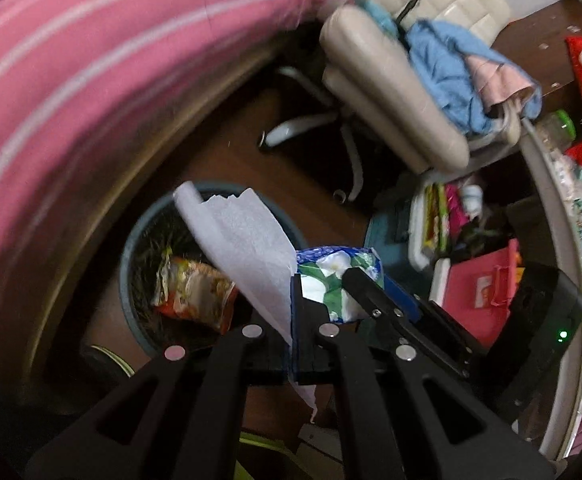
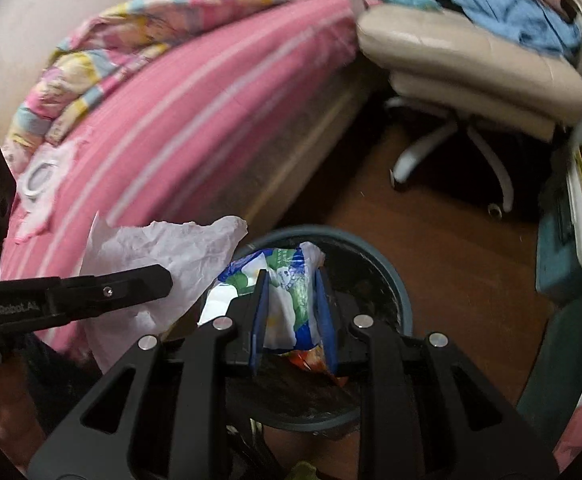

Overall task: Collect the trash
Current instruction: 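Carry the tissue with the left tool while the right tool carries the wipe pack to the bin, then open both tools over the black bin to drop the tissue and wipe pack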

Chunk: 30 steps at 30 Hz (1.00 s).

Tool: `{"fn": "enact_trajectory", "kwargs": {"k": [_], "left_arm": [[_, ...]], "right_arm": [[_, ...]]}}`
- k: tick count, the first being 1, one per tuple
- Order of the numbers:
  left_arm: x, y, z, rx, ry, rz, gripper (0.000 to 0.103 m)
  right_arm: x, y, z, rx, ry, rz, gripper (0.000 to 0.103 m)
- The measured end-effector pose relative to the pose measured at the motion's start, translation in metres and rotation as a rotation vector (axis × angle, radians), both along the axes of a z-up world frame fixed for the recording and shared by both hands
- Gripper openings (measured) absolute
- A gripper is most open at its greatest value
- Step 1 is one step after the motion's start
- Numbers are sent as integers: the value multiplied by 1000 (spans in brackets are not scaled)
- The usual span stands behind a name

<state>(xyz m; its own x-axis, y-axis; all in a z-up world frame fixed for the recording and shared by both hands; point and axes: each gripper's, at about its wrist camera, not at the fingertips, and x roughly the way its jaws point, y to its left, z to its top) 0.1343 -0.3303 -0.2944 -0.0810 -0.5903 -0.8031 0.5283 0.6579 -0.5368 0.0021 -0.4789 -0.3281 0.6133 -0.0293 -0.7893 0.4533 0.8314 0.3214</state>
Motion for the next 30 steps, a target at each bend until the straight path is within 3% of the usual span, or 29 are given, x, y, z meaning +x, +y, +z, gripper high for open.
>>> {"fn": "enact_trajectory", "kwargs": {"k": [6, 15, 18, 19, 20, 22, 30], "left_arm": [[15, -16, -57, 106, 85, -14, 0], [21, -34, -99, 223, 107, -76, 6], [23, -36, -106, 244, 110, -70, 27], [24, -36, -104, 247, 103, -65, 44], [26, -37, -103, 248, 94, -59, 51], [27, -36, -100, 238, 86, -53, 52], [30, -26, -75, 221, 21, -12, 76]], "right_arm": [[9, -12, -40, 32, 90, -20, 23], [32, -10, -77, 19, 187, 0, 27], [32, -10, -84, 24, 210, 10, 36], [32, -9, -85, 19, 214, 8, 43], [31, -9, -85, 16, 216, 7, 48], [28, -9, -84, 6, 216, -1, 57], [22, 1, -57, -26, 161, -21, 80]]}}
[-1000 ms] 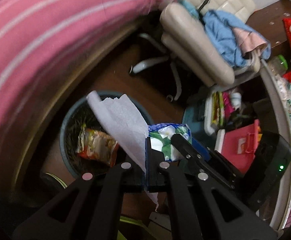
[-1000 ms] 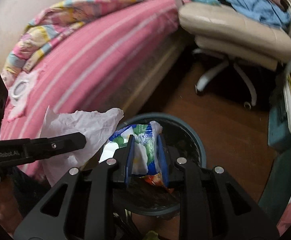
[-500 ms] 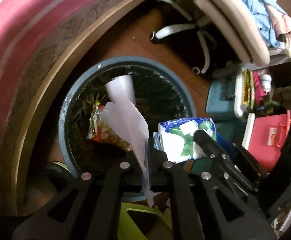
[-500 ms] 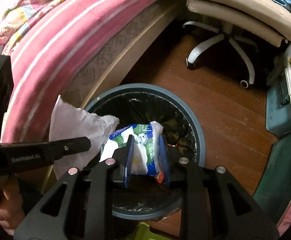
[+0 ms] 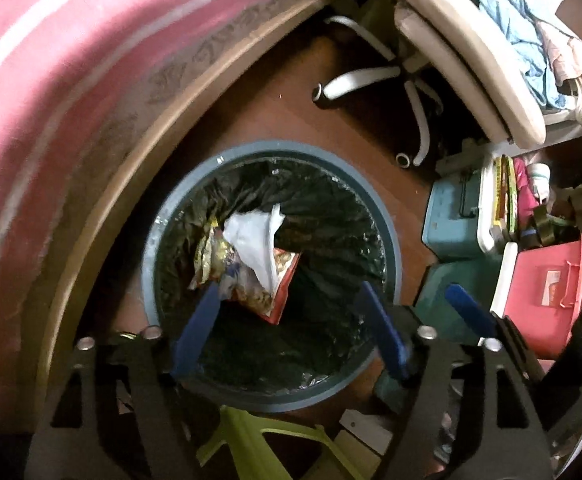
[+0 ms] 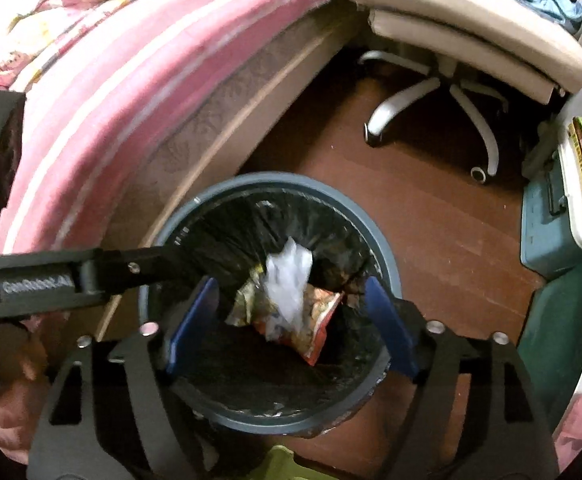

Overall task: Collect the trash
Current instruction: 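Open both tools over the black bin to drop the tissue and wipe pack, then move both tools back toward the towel and tape roll on the bed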

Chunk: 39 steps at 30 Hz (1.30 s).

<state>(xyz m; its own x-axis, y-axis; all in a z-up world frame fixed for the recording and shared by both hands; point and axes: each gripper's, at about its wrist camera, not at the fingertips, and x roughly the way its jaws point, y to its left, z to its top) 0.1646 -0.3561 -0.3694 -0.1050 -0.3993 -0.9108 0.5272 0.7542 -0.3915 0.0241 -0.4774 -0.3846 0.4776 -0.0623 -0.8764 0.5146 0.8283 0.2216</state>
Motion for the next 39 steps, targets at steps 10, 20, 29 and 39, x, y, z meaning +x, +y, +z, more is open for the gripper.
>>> {"fn": "enact_trajectory", "kwargs": {"k": [10, 20, 29, 39], "left_arm": [[3, 57, 75, -145, -124, 161, 86], [25, 154, 140, -286, -206, 347, 87], [58, 255, 176, -336, -246, 521, 87], [97, 329, 182, -326, -291, 620, 87]], "right_arm": [[9, 36, 83, -65, -164, 78, 84], [37, 100, 155, -76, -281, 227, 85], [88, 181, 192, -88, -339, 380, 85], [148, 252, 209, -106, -374, 506, 85]]}}
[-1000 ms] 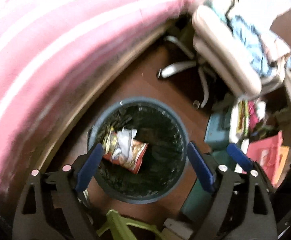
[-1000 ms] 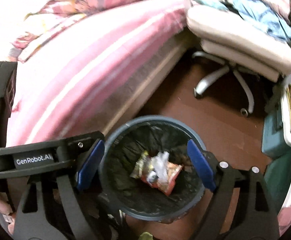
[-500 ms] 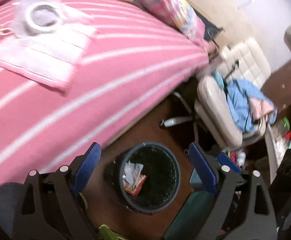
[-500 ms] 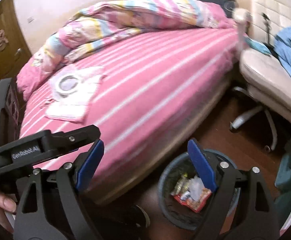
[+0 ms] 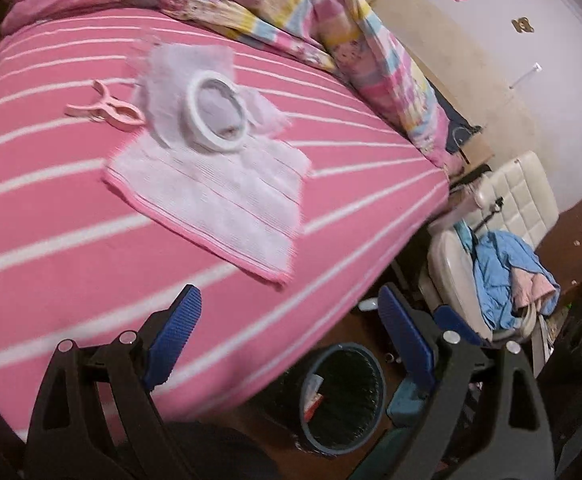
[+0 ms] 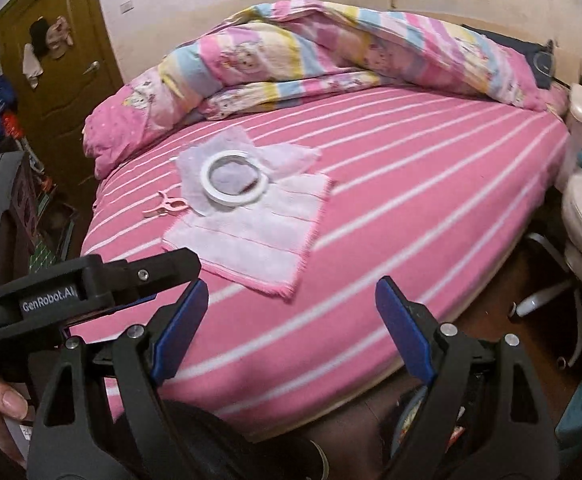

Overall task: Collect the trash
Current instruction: 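Move both tools back toward the towel and tape roll on the bed, then grasp the white gauze towel with both tools at two spots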

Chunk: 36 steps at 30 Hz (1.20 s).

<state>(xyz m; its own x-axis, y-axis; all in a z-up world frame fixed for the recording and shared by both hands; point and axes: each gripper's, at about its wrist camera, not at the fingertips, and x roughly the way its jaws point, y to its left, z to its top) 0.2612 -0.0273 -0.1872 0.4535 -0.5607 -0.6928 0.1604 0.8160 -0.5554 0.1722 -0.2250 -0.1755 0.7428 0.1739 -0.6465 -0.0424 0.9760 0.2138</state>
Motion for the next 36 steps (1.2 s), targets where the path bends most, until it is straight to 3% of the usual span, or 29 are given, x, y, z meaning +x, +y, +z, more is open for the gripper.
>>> {"fn": "enact_trajectory", "kwargs": {"k": [9, 14, 20, 26, 33, 34, 35, 36], "left_arm": [[37, 53, -23, 45, 15, 71, 87], [59, 73, -38, 29, 36, 102, 87], [86, 74, -54, 55, 46, 92, 87], [111, 60, -63, 139, 3, 56, 85], [115, 37, -68, 154, -16, -17, 52], [115, 33, -69, 151, -15, -28, 45], [114, 31, -70, 148, -15, -32, 36], [114, 29, -72, 145, -15, -36, 32]], "right_arm": [[49, 29, -5, -26, 18, 38, 85], [77, 31, -12, -31, 34, 33, 85], [117, 31, -31, -46, 63, 37, 85], [158, 22, -63, -16, 137, 0, 85], [179, 24, -93, 24, 191, -20, 84], [179, 27, -94, 16, 181, -13, 77], [179, 32, -94, -2, 176, -2, 62], [179, 36, -95, -18, 171, 10, 56]]}}
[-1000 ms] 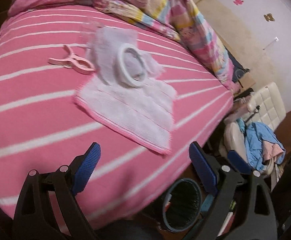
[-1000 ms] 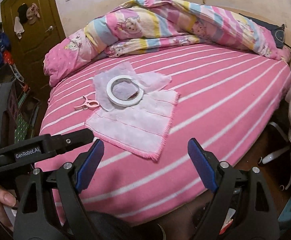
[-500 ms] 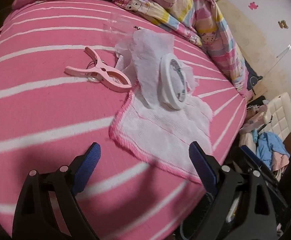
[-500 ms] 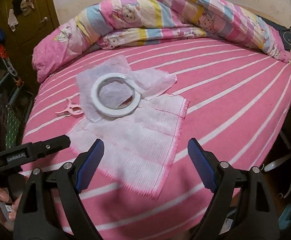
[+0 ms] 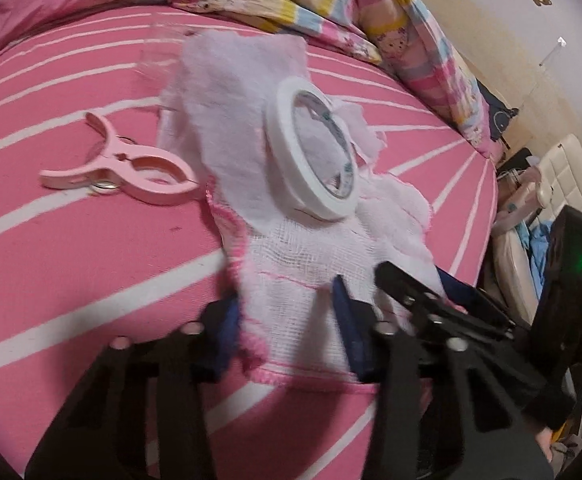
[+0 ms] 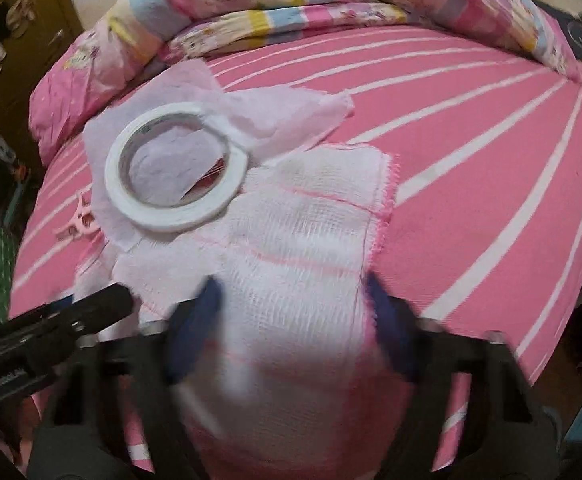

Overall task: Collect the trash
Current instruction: 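Grasp the white gauze towel with both tools at two spots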

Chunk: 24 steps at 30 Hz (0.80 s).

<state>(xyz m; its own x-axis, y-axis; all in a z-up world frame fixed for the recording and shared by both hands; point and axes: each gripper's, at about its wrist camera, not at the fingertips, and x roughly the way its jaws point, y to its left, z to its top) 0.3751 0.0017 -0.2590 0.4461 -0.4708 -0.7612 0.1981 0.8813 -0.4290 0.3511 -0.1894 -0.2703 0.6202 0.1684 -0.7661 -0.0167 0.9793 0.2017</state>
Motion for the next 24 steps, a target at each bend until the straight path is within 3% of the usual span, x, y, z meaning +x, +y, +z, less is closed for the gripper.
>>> {"fn": "enact_trajectory", "kwargs": {"k": [1, 2, 4, 12, 16, 24], "left_arm": [[0, -1, -2, -9, 1, 2, 23], [0, -1, -3, -24, 6, 5, 15], [-1, 1, -5, -72, 22, 13, 9], [-31, 5, 24, -140, -29, 14, 7], [-50, 12, 48, -217, -58, 21, 7], [-72, 21, 87, -271, -110, 79, 7]], "right_arm": [[-2, 6, 1, -11, -12, 27, 41], [-3, 9, 1, -20, -19, 42, 32], [-7, 16, 4, -46, -34, 76, 6], [-32, 5, 33, -6, -87, 63, 5], [-46, -6, 62, 37, -128, 60, 5], [-70, -2, 123, 69, -240, 108, 5]]}}
